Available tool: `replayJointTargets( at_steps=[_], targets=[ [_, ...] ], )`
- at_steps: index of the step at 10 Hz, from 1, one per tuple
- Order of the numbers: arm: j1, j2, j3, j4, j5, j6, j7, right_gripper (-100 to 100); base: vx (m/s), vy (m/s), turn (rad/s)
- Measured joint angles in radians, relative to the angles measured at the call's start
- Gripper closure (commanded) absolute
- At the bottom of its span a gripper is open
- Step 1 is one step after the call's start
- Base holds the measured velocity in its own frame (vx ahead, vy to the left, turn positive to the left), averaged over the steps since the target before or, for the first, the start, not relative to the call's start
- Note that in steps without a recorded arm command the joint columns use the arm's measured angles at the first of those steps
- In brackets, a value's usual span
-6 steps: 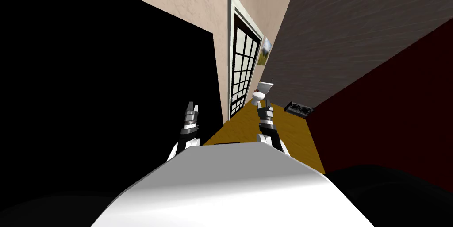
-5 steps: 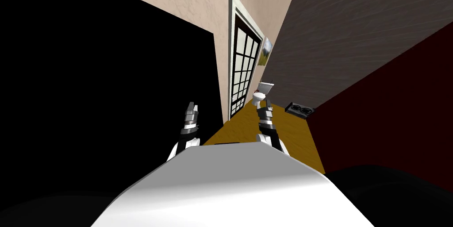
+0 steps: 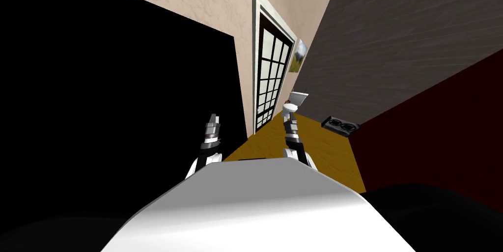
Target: Pull the door open
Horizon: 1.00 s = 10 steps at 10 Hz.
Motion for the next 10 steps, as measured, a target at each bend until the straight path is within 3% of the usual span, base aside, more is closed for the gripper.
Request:
replayJointTargets(
  at_steps=[3, 5, 7, 10],
  targets=[
    [-0.03, -0.017, -0.013, 0.074, 0.025, -0.02, 0.066, -100, 0.061, -0.09, 0.114],
    [-0.054, -0.014, -0.01, 0.129, 0.051, -0.034, 0.126, -100, 0.051, -0.072, 0.095],
    [-0.062, -0.021, -0.015, 0.177, 0.062, -0.055, 0.158, -100, 0.051, -0.063, 0.097],
    [-0.099, -0.035, -0.029, 0.262, 0.094, -0.077, 0.234, -100, 0.066, -0.101, 0.121]
  ],
)
